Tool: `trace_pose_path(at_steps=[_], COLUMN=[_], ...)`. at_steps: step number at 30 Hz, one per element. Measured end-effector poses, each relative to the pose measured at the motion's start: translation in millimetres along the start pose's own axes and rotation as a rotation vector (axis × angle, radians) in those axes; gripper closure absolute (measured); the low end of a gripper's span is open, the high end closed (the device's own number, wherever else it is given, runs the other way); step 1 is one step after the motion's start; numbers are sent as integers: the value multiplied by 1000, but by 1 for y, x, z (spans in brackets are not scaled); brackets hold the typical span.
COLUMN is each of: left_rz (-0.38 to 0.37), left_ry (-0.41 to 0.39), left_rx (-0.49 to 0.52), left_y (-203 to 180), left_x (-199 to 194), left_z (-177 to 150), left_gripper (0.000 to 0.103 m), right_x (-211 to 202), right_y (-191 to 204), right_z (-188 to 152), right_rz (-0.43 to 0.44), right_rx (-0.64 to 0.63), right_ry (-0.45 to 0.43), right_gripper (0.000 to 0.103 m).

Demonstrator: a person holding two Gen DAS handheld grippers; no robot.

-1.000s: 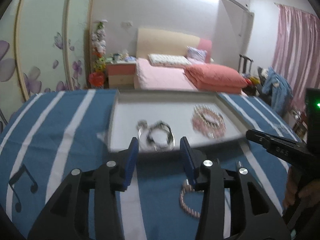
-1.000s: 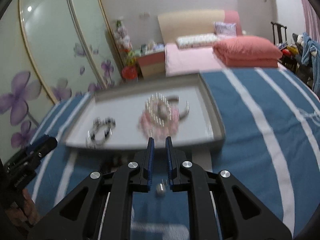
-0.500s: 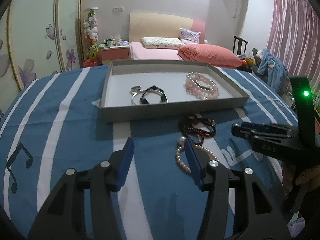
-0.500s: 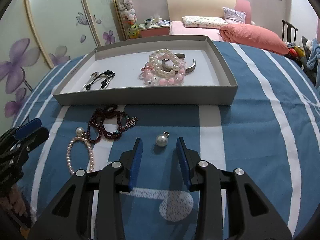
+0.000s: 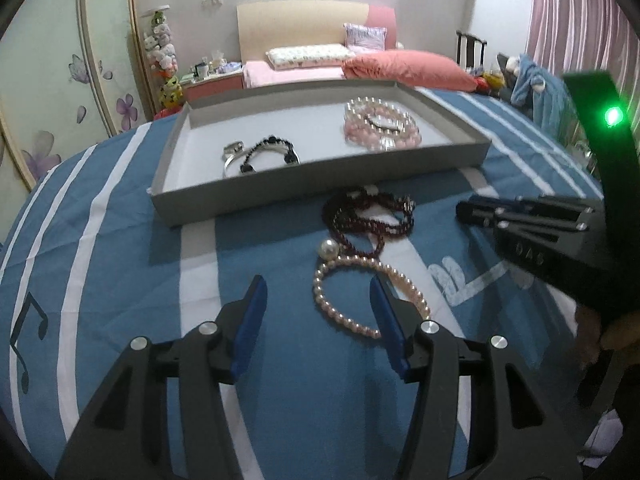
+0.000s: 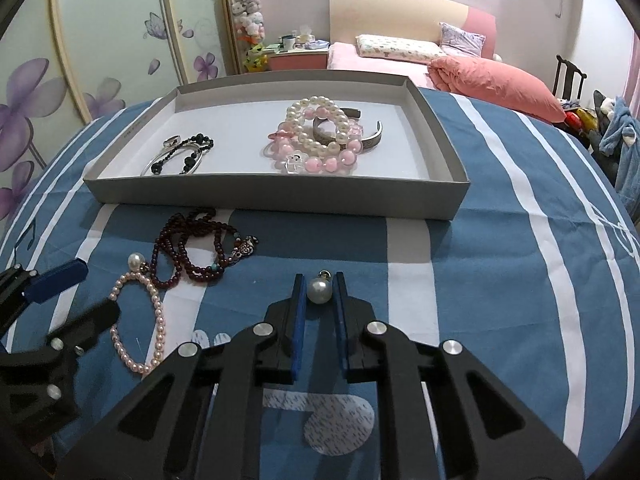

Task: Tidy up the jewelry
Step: 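Move the right gripper to the silver pearl pendant while the left moves to the pink pearl bracelet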

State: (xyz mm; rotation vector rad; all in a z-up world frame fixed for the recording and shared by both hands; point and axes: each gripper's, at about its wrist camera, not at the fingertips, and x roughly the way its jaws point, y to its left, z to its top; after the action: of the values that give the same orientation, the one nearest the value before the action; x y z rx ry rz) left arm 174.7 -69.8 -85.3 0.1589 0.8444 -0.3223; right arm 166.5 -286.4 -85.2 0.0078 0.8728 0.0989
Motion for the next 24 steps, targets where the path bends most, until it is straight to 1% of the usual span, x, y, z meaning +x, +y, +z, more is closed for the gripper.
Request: trace_pose_path(at_steps=[2, 4, 5, 9, 12, 14, 16, 18, 24], left_rz=[12, 40, 34, 113, 169, 189, 172, 131, 82], left_ry=[17, 48, 52, 47, 52, 55, 60, 60, 58], left_rx=[2, 8, 2, 13, -12, -30, -48, -58, -33], left_y=[0, 1, 4, 22, 40, 49, 54, 56, 47], left_x=[3, 8, 8, 7, 8, 9, 7, 5, -1], left_z=[0, -1, -1, -3, -1, 1, 1, -2, -9], left_gripper=[50, 49, 48, 47, 46, 46, 46, 47, 47], right_x=[0, 0, 0, -1, -1, -1, -1, -1, -1], right_y=[0, 0, 0, -2, -2, -2, -3, -3, -3], right_z=[0, 0, 0, 0, 0, 0, 0, 0, 0], right_rz=[2, 4, 5, 11, 9, 11, 13, 17, 17], right_rx=[2, 4, 5, 11, 10, 11, 13, 16, 16], right_ry=[0, 0, 1, 1, 1, 1, 1, 1, 2], right_gripper=[89, 89, 89, 89, 89, 89, 89, 89, 89])
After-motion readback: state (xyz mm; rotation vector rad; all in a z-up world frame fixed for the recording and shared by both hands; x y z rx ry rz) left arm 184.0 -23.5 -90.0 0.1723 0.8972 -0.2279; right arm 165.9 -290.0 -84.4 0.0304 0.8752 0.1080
